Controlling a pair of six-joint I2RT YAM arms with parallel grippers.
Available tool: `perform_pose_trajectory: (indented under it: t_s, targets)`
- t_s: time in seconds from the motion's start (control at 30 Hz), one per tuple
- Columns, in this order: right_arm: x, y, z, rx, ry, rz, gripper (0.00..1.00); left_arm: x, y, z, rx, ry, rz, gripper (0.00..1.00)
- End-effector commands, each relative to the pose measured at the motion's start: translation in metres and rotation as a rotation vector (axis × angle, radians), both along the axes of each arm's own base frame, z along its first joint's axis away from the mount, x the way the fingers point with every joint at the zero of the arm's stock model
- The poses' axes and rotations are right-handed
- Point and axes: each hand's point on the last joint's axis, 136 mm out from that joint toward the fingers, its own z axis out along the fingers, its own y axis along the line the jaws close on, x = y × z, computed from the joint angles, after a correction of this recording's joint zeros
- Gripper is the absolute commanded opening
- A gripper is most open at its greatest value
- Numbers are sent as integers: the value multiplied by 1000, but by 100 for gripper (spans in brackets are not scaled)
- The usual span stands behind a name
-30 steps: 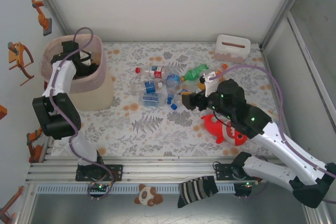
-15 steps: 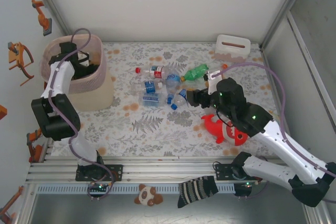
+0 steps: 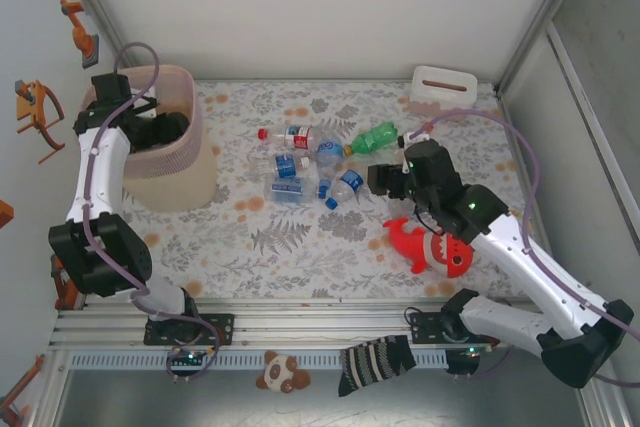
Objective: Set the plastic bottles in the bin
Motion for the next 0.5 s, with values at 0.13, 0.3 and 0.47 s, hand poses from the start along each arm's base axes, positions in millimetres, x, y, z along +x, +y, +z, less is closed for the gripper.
perform_pose_trajectory:
  t_s: [0.13,0.3,0.47]
  targets:
    - [9,-36,-20,19,102,-201,81,-6,-5,37,-9,-152,-19,67]
    - [10,-64,-47,21,199,-352,81,-9,-4,51,2,-249,-17,67]
    - [9,-86,-82,24,298,-503,81,-15,1,58,35,-323,3,68]
